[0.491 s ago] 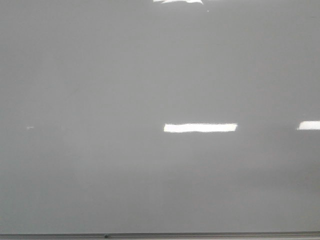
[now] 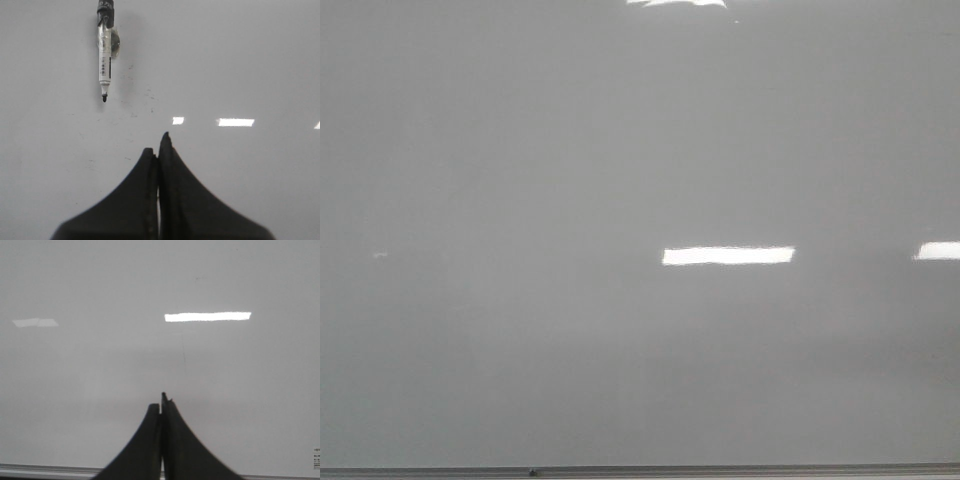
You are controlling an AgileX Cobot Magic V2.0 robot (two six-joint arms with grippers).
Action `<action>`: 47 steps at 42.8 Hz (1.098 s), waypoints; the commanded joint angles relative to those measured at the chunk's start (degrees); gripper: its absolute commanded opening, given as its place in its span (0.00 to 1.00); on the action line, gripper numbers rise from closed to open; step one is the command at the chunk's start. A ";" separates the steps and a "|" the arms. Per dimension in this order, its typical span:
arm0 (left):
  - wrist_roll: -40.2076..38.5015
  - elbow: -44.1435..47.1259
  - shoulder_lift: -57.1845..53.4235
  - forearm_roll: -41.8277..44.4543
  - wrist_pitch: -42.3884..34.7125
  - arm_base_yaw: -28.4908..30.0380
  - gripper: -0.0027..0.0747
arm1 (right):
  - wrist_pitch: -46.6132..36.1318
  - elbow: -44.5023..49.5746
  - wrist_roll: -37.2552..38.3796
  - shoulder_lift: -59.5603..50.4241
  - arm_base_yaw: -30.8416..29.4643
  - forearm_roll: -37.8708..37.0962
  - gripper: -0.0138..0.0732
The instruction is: Write number 5 on whiteboard
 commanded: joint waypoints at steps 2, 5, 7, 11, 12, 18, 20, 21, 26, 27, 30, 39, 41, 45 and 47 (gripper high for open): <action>-0.50 0.34 -0.74 -0.40 -4.77 -0.06 0.01 | -4.51 -0.83 -0.17 -0.98 -0.33 -0.50 0.09; -0.50 0.34 -0.74 -0.40 -4.77 -0.06 0.01 | -4.51 -0.83 -0.17 -0.98 -0.33 -0.50 0.09; -0.50 0.34 -0.74 -0.40 -4.77 -0.06 0.01 | -4.51 -0.83 -0.17 -0.98 -0.33 -0.50 0.09; -0.50 0.34 -0.74 -0.40 -4.77 -0.06 0.01 | -4.51 -0.83 -0.17 -0.98 -0.33 -0.50 0.09; -0.50 0.34 -0.74 -0.40 -4.77 -0.06 0.01 | -4.51 -0.83 -0.17 -0.98 -0.33 -0.50 0.09; -0.50 0.34 -0.74 -0.40 -4.77 -0.06 0.01 | -4.51 -0.83 -0.17 -0.98 -0.33 -0.50 0.09; -0.50 0.34 -0.74 -0.40 -4.77 -0.06 0.01 | -4.51 -0.83 -0.17 -0.98 -0.33 -0.50 0.09; -0.50 0.34 -0.74 -0.40 -4.77 -0.06 0.01 | -4.51 -0.83 -0.17 -0.98 -0.33 -0.50 0.09; -0.50 0.34 -0.74 -0.40 -4.77 -0.06 0.01 | -5.41 -0.83 -0.17 -0.98 -0.33 -0.50 0.09; -0.50 0.34 -0.74 -0.40 -4.89 -0.06 0.01 | -5.72 -0.83 -0.17 -0.98 -0.33 -0.50 0.09; -0.50 0.34 -0.74 -0.40 -5.47 -0.06 0.01 | -6.91 -0.83 -0.17 -0.98 -0.33 -0.50 0.09; -0.50 0.34 -0.74 -0.40 -12.51 -0.06 0.01 | -10.84 -1.99 -0.17 -0.98 -0.33 -0.50 0.09; -0.50 0.34 -0.74 -0.40 -14.57 -0.06 0.01 | -10.86 -2.73 -0.17 -0.98 -0.33 -0.50 0.09; -0.50 0.34 -0.74 -0.40 -19.36 -0.06 0.01 | -10.71 -4.68 -0.17 -0.98 -0.33 -0.50 0.09; -0.50 0.34 -0.74 -0.63 -22.70 -0.06 0.01 | -10.41 -6.05 -0.17 -0.98 -0.33 -0.50 0.09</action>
